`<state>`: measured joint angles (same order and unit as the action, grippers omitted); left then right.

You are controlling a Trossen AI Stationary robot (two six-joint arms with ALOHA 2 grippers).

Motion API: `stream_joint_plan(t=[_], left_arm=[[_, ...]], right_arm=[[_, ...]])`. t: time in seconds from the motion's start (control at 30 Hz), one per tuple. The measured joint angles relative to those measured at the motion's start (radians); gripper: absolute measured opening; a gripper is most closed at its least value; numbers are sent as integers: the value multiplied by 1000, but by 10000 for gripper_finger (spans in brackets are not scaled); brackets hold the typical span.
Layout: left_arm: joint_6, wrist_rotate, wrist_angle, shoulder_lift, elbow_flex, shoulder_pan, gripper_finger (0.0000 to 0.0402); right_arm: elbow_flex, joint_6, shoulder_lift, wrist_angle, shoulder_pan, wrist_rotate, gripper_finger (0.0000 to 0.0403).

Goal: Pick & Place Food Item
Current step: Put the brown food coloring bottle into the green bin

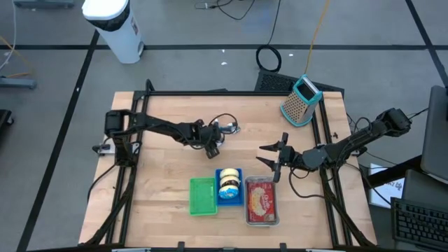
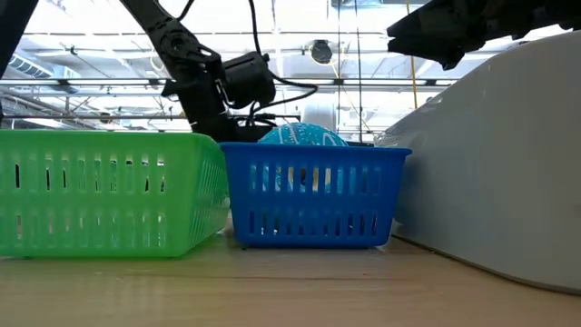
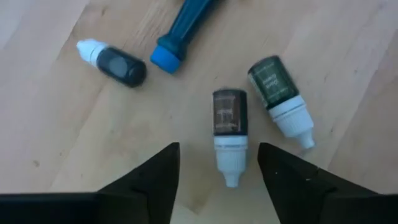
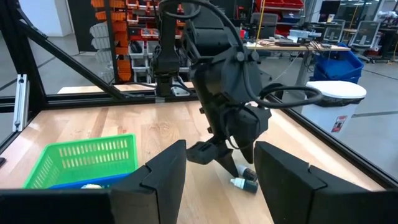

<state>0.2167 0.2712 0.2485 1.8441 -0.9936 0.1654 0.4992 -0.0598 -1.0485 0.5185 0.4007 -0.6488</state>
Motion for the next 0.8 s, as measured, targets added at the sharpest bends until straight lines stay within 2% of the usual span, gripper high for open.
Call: stream_joint_plan(t=[0.2,0.37,0.5,0.8], left_arm=[[-6,-8,-24,29,-2,18,238],[-36,-23,-30,31,-2,21,220],[-39,-55,-30,32,-1,22,181],[-29,-70,-17,15,0,21,63]], right_arm=[[0,0,0,0,0,0,180],[0,0,0,-1,0,0,180],[0,0,0,-1,0,0,180],[0,0,0,-1,0,0,180]])
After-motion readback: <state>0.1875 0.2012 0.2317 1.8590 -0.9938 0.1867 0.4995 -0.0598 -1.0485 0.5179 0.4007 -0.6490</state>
